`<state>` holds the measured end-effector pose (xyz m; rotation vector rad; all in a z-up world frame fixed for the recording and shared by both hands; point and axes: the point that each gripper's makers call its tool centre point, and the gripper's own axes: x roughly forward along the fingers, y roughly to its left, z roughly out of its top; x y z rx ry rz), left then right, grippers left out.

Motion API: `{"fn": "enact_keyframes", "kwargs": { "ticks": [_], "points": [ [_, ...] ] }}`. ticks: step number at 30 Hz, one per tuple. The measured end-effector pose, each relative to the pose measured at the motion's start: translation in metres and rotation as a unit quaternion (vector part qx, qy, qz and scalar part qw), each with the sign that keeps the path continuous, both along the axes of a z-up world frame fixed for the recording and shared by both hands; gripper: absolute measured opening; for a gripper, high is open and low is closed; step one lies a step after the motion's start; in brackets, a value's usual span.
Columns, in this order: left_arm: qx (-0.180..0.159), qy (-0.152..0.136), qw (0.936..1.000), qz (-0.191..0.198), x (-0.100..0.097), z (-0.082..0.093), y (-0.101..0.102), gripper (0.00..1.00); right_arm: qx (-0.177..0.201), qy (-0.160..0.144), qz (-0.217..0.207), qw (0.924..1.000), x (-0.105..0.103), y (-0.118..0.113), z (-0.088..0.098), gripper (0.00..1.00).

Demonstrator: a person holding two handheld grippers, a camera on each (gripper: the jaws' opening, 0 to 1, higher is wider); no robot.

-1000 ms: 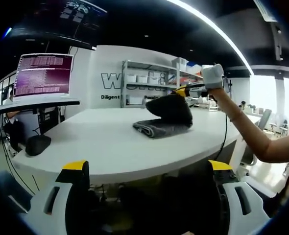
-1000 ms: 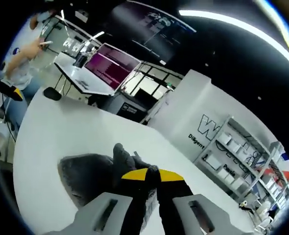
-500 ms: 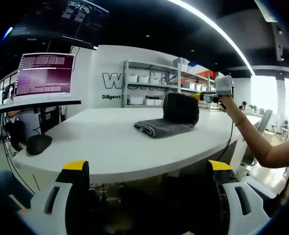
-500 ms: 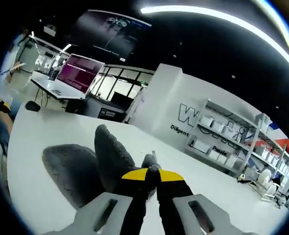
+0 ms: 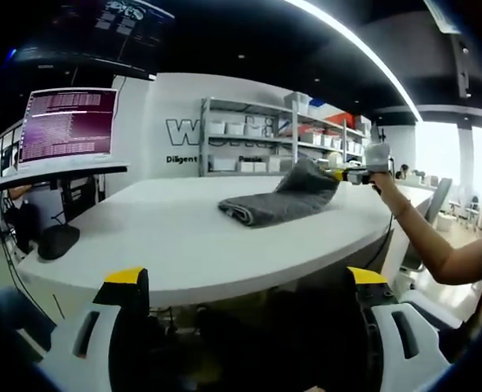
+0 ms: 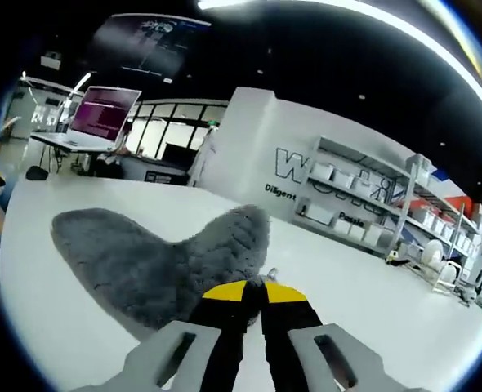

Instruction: Open the folded towel by lifting each exposed corner and separating the folded layers until the towel lies flat within the target outline without major curled edges

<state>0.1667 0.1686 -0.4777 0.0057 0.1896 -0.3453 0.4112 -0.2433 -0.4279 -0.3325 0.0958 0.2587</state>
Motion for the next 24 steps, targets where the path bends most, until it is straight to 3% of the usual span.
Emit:
{"fn": "enact_keyframes", "kwargs": {
  "ticks": [5, 14, 24],
  "points": [
    [0.003, 0.003, 1.0, -0.002, 0.0, -0.001, -0.001, 0.97, 0.007, 0.022, -0.009, 0.9997, -0.004, -0.007, -0.021, 0.03],
    [0.007, 0.009, 0.9999, -0.002, 0.0, -0.004, -0.001, 0.97, -0.026, 0.077, -0.017, 0.9965, -0.009, -0.016, -0.053, 0.03],
    [0.007, 0.012, 0.9999, -0.009, 0.0, -0.005, -0.005, 0.97, -0.04, 0.086, -0.026, 0.9951, -0.012, -0.019, -0.066, 0.03]
  ]
}}
